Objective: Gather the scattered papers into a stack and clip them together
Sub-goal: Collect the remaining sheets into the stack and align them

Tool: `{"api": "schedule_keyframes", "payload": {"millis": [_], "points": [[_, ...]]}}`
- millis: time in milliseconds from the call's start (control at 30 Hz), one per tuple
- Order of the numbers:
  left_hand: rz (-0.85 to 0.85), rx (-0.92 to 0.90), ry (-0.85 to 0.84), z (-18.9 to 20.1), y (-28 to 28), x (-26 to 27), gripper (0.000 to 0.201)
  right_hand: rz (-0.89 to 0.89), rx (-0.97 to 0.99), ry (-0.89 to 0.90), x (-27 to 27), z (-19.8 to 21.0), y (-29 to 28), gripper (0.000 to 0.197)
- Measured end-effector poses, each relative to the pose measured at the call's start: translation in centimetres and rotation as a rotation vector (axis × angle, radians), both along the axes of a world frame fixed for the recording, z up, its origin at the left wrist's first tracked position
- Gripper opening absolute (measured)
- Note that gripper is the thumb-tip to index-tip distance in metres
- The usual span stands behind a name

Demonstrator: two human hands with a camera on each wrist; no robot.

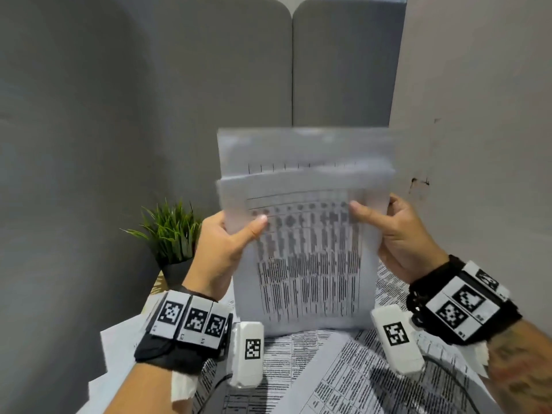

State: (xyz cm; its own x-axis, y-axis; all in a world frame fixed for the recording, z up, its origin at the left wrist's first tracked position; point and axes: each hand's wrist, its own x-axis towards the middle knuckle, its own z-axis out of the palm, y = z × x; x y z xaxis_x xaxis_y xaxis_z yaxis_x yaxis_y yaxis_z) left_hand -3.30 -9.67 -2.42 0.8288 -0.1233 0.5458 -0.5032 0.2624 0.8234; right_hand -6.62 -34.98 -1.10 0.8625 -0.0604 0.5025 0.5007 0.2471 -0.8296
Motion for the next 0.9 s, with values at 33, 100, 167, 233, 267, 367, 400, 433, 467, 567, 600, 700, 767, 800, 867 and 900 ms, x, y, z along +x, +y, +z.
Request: {"api": "schedule_keyframes", "payload": {"millis": [33, 100, 167, 233, 267, 367, 400, 433, 467, 567, 600, 700, 767, 800, 867, 900], "points": [[-0.013, 0.052, 0.036, -0.4, 0.1, 0.2, 0.031, 0.012, -0.031, 0.040, 0.1, -0.4, -0.3, 0.033], [-0.048, 0.130, 0.093, -1.2, 0.1, 0.6, 0.038, 0.038, -0.086, 0.127, 0.4, -1.4, -0.6, 0.037], [-0.092, 0.171, 0.131, -1.7, 0.0, 0.6, 0.047, 0.060, -0.127, 0.198, 0.7, -2.5, -0.6, 0.053], [-0.105, 0.213, 0.124, -1.8, -0.1, 0.6, 0.050, 0.043, -0.130, 0.210, 1.0, -3.1, -0.6, 0.087], [-0.094, 0.225, 0.105, -1.6, -0.2, 0.6, 0.040, 0.019, -0.126, 0.187, 0.9, -2.9, -0.5, 0.094], [-0.054, 0.243, 0.011, -0.6, 0.2, 0.2, 0.029, 0.005, -0.144, 0.131, 0.7, -1.7, -0.1, 0.072], [-0.016, 0.244, -0.044, -0.3, 0.6, 0.3, 0.026, 0.003, -0.169, 0.141, 0.7, -1.3, -0.1, 0.063], [0.032, 0.229, -0.091, 0.0, 1.1, 0.4, 0.021, 0.029, -0.239, 0.159, 0.7, -0.9, -0.2, 0.061], [0.090, 0.206, -0.129, 0.4, 1.8, 0.4, 0.018, 0.064, -0.356, 0.189, 0.8, -0.9, -0.4, 0.066], [0.270, 0.079, -0.207, 1.1, 3.9, 0.8, 0.026, 0.181, -0.875, 0.304, 0.7, -1.6, -0.7, 0.079], [0.296, 0.025, -0.209, 1.3, 4.3, 0.9, 0.028, 0.207, -1.097, 0.335, 0.4, -2.0, -0.5, 0.082], [0.367, -0.023, -0.207, 1.5, 4.7, 1.0, 0.029, 0.283, -1.731, 0.396, -0.7, -3.5, 0.9, 0.081], [0.400, 0.020, -0.211, 1.4, 4.5, 1.1, 0.027, 0.347, -1.946, 0.358, -1.2, -4.7, 2.1, 0.086], [0.411, 0.040, -0.209, 1.4, 4.5, 1.1, 0.028, 0.361, -2.006, 0.325, -1.4, -5.1, 2.5, 0.091], [0.416, 0.049, -0.206, 1.3, 4.4, 1.1, 0.029, 0.359, -2.065, 0.283, -1.2, -5.4, 3.1, 0.090], [0.408, 0.043, -0.206, 1.3, 4.4, 1.1, 0.029, 0.354, -2.094, 0.271, -1.1, -5.4, 3.4, 0.086]]}}
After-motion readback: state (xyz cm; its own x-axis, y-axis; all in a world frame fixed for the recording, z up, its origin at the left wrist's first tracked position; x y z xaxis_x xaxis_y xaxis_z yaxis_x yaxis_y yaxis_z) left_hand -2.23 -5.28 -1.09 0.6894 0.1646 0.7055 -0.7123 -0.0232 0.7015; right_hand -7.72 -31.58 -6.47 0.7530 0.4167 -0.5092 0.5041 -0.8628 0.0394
